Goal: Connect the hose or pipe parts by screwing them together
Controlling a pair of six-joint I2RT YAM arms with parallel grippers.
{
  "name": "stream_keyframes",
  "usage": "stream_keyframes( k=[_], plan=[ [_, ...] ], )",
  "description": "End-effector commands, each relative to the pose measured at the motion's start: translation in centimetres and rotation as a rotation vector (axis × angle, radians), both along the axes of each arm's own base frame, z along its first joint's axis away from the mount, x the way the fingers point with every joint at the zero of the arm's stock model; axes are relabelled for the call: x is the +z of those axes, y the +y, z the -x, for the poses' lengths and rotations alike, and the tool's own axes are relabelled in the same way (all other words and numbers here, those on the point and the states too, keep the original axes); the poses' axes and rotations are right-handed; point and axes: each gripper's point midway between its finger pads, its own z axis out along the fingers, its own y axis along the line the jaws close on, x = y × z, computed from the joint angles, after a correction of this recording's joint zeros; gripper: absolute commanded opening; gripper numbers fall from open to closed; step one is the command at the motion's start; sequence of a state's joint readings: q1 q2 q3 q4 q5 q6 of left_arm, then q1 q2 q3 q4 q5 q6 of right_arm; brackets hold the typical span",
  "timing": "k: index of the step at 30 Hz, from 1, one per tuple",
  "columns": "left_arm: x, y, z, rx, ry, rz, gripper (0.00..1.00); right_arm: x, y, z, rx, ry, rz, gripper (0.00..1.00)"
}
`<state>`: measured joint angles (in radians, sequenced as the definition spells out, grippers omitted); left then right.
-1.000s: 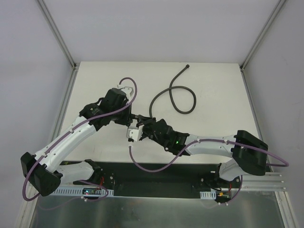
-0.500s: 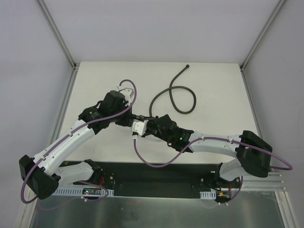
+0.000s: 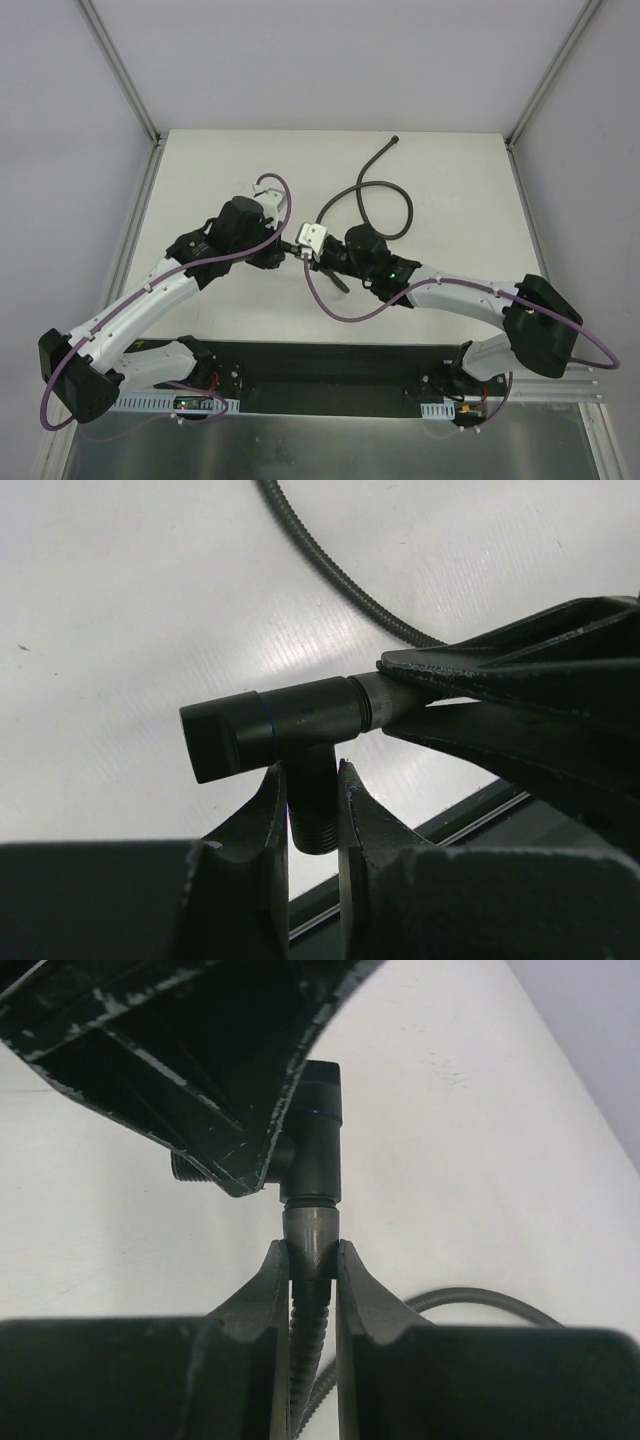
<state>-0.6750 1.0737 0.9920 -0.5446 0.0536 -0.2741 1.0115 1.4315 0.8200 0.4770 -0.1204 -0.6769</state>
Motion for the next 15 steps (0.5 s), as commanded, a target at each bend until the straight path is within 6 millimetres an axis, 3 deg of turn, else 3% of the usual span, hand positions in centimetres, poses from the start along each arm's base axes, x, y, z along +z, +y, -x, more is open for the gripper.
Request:
stream_keyframes(
  k=[1, 5, 15],
  plan=[
    [4.0, -5.8, 6.1, -0.39, 0.006, 0.258, 0.0, 6.8, 1.5, -0.3, 0.068, 0.03, -0.247, 0.0],
    [4.3, -6.0, 5.9, -0.403, -0.029, 0.269, 0.0, 6.1, 1.5, -0.1, 0.108, 0.124, -0.263, 0.0],
    [2.2, -5.5, 4.7, -0.369, -0.052, 0.204, 0.0, 5.4, 0.4, -0.4, 0.158, 0.346, -0.346, 0.0]
  ],
)
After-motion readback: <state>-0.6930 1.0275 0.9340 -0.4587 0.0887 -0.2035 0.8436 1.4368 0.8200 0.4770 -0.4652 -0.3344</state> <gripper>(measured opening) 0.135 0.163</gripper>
